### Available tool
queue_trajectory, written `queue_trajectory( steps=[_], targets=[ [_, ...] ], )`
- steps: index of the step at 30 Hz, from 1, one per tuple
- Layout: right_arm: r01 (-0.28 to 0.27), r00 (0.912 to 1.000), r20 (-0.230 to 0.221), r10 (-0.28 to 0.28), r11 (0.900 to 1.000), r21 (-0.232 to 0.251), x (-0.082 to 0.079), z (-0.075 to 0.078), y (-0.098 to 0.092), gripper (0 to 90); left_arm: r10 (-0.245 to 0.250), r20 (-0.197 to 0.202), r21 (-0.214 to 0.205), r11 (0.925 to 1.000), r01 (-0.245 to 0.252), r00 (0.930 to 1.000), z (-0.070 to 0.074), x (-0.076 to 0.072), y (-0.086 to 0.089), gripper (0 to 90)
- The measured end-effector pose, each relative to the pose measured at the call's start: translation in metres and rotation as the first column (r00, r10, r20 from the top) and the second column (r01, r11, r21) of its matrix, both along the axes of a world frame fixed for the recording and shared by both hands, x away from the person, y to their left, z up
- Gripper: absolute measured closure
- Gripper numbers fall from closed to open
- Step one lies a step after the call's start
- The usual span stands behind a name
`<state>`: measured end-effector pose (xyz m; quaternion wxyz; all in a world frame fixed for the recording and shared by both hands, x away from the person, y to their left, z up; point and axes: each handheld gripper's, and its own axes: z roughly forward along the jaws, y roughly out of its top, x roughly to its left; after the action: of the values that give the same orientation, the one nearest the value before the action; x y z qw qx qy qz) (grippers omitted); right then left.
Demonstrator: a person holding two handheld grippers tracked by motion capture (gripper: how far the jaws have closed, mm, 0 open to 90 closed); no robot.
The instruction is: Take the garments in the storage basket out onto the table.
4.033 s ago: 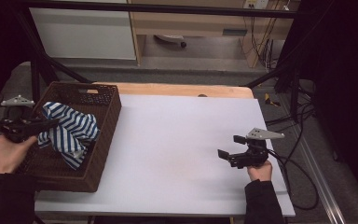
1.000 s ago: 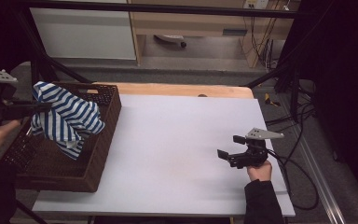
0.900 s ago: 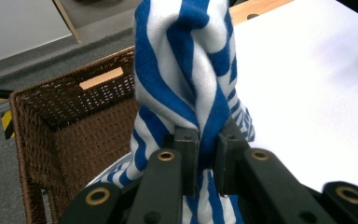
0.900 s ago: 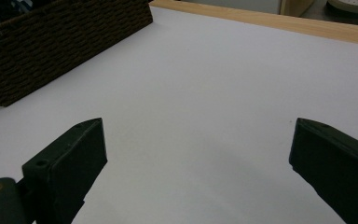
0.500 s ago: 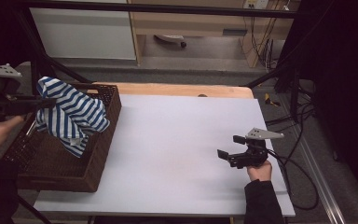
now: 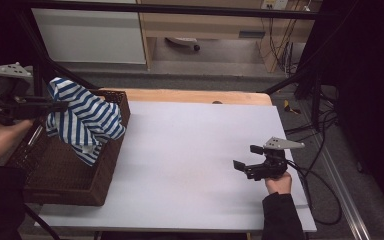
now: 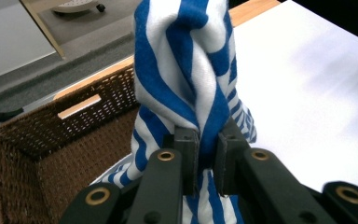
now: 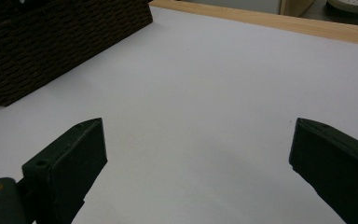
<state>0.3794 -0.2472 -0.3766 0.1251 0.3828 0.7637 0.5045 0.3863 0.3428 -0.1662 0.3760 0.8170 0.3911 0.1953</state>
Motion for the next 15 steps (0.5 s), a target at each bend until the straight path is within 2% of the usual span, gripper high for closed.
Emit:
queue_trajectory(
  steps=[15],
  targets=[
    [-0.002,1.0,0.001,0.002,1.0,-0.004,0.0,-0.001,0.001,4.4,-0.047,0.014,0.009,0.9989,0.047,0.9988,0.011,0.003,-0.026,81.8]
  ],
)
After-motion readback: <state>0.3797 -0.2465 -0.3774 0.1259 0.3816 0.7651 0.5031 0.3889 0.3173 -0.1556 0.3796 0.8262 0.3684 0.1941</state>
